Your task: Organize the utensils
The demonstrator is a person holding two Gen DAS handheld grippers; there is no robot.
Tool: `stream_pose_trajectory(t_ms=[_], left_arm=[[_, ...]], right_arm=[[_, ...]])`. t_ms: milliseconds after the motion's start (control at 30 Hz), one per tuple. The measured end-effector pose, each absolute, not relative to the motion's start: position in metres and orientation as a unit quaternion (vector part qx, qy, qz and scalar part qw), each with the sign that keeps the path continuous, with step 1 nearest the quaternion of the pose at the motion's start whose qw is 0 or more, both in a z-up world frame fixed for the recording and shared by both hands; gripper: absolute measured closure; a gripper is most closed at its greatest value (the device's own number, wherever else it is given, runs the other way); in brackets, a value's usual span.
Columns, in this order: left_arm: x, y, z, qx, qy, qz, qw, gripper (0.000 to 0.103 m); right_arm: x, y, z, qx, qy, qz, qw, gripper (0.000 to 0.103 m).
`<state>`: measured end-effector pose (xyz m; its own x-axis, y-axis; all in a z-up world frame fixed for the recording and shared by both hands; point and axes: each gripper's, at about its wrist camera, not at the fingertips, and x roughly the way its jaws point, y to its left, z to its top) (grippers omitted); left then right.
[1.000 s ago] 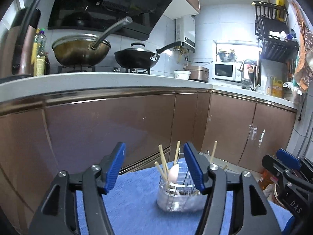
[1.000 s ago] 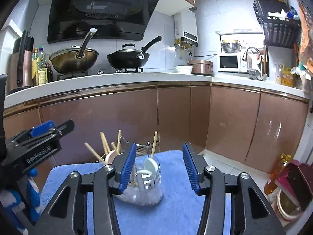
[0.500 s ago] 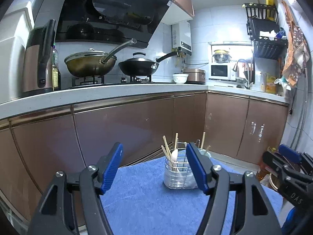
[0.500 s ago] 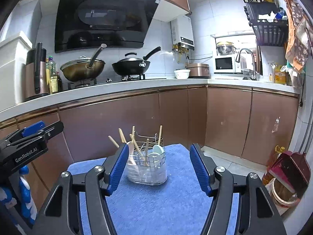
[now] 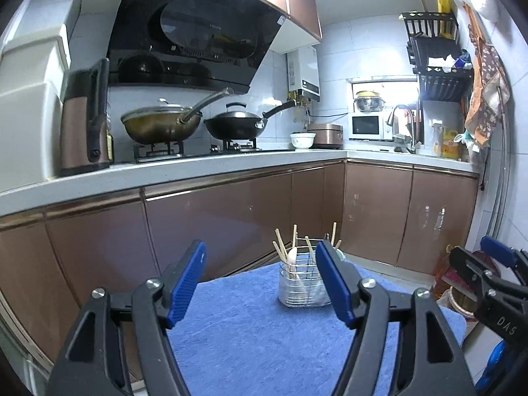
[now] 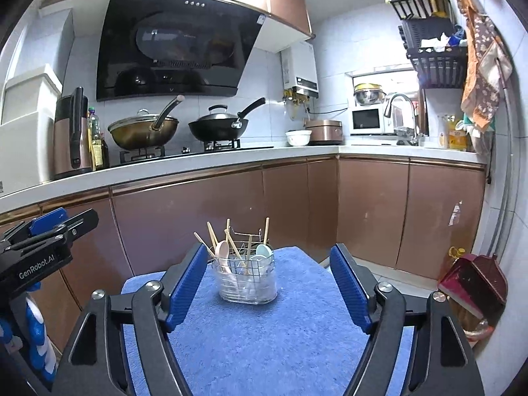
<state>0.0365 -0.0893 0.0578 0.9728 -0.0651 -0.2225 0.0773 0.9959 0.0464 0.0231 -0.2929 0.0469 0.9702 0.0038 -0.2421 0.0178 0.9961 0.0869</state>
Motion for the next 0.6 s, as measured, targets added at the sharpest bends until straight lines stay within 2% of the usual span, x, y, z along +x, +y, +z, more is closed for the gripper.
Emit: stream_pose_trajectory(t_ms=[233,600], left_arm=[[0.010,-0.092,0.061,0.050,0.097,-0.019,0.994,0.030],[-0.021,-0.080,0.063,0.057,0.095,-0.011,0.994,0.027]], right_arm=[[0.003,-0.296,0.048,0.048,0.120,-0.015,0.991,0.020],[-0.024,-0.299,0.051,0.053,0.115,-0.042,0.991,0.001]])
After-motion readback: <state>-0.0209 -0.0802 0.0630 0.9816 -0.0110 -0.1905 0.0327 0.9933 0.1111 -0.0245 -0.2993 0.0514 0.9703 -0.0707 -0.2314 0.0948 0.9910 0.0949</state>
